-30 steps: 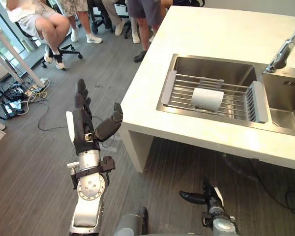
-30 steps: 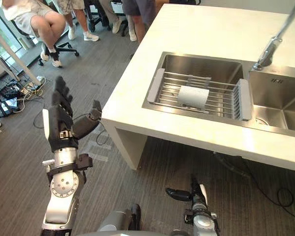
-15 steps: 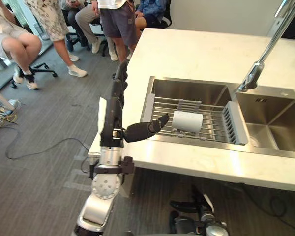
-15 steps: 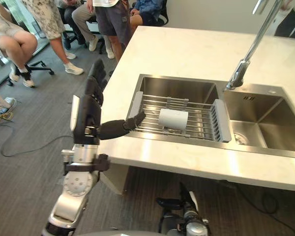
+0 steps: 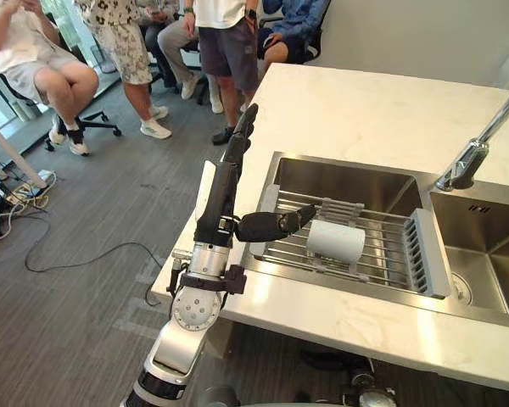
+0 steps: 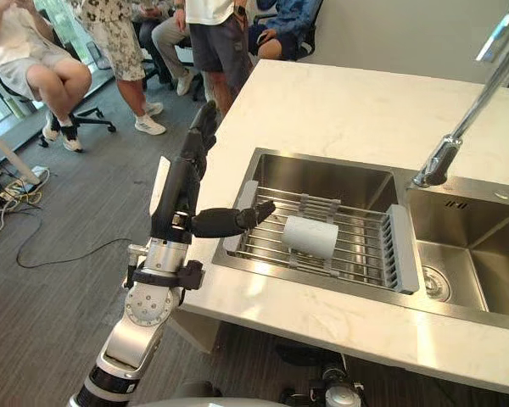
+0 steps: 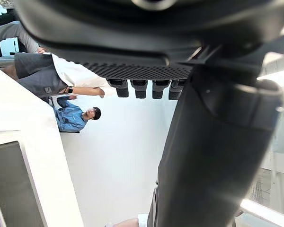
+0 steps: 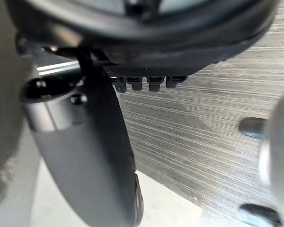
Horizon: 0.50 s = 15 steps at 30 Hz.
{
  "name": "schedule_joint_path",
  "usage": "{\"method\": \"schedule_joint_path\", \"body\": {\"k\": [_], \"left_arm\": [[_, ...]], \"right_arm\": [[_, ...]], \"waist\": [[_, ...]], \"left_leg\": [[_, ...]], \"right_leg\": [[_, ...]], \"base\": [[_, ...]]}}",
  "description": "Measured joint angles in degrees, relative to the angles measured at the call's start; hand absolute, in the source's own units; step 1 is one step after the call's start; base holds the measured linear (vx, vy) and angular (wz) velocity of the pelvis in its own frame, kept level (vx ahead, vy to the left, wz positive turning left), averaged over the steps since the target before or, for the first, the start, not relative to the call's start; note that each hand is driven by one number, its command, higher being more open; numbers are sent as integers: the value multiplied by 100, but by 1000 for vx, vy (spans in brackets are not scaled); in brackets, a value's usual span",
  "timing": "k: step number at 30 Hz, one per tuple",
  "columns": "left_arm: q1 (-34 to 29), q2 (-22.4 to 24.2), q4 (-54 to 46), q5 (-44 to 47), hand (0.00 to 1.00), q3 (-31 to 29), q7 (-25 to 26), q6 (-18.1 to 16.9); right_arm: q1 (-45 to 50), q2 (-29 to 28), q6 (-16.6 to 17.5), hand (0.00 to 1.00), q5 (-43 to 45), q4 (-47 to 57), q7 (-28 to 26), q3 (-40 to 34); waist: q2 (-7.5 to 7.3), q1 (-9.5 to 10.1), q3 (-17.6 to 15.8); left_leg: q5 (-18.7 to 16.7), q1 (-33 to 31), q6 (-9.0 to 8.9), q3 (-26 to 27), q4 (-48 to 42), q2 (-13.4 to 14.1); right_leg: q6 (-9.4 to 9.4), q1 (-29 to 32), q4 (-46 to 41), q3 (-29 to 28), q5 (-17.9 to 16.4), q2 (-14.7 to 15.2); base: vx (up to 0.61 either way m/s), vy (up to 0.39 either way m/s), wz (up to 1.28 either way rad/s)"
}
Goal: Walk over to the sink, pick up the cup, carry it to the dishwasher, place the cup inside the dishwasher, then close the dishwasher door
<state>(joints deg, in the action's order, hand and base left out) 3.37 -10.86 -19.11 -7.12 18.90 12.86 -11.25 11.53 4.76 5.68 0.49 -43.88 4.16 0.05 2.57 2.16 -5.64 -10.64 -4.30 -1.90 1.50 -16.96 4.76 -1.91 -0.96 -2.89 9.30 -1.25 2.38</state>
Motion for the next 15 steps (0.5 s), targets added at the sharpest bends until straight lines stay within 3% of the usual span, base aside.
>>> {"method": "schedule_joint_path", "body": {"k": [9, 15], "left_arm": [[119, -273, 254, -486, 100, 571, -418, 15], [438, -583, 1370, -775, 100, 628, -587, 113]], "right_arm": [[49, -68, 0, 100, -1, -9, -14, -6], [18, -19, 0, 100, 2, -240, -63, -95]], "waist": [[-85, -124, 158], [-90, -227, 163]], "left_leg": [[330, 487, 25, 301, 887, -148], [492, 601, 25, 326, 1214, -185]], "right_leg": [[-55, -10, 147, -268, 45, 89], [-23, -50, 427, -318, 245, 72]], "base": [[38, 12, -15], [-18, -10, -7]]}}
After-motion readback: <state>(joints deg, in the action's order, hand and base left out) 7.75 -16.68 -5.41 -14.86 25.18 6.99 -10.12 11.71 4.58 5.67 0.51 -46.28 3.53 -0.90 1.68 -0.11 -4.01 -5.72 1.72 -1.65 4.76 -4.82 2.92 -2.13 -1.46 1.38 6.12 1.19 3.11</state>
